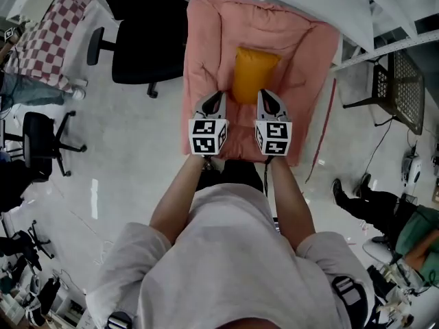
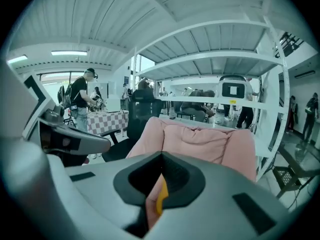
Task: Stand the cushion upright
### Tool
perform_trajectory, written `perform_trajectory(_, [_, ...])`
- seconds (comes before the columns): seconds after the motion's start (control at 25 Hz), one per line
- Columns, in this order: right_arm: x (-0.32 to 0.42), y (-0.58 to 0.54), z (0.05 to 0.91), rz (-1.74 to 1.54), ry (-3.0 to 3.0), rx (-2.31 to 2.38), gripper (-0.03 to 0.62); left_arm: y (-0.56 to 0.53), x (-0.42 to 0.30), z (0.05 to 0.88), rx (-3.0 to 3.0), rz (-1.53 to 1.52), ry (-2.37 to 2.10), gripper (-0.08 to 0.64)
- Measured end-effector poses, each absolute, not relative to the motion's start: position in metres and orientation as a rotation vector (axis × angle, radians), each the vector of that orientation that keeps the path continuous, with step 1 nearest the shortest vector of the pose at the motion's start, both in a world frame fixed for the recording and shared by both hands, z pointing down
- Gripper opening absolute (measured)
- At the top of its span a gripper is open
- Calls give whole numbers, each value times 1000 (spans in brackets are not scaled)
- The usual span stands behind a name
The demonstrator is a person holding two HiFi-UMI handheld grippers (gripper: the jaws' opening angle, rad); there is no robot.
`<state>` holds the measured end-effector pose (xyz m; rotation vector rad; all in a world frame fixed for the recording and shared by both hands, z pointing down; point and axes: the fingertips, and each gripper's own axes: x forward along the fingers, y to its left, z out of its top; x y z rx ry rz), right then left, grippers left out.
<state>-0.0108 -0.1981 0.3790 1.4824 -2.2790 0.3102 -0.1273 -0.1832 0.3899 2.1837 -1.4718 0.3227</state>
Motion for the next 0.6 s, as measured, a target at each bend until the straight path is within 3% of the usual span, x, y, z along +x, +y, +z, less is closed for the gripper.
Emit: perform_trajectory(0.6, [-60,-109,306,263,-2307,1587,8,-108,-154,326,2299,147,-1399,29])
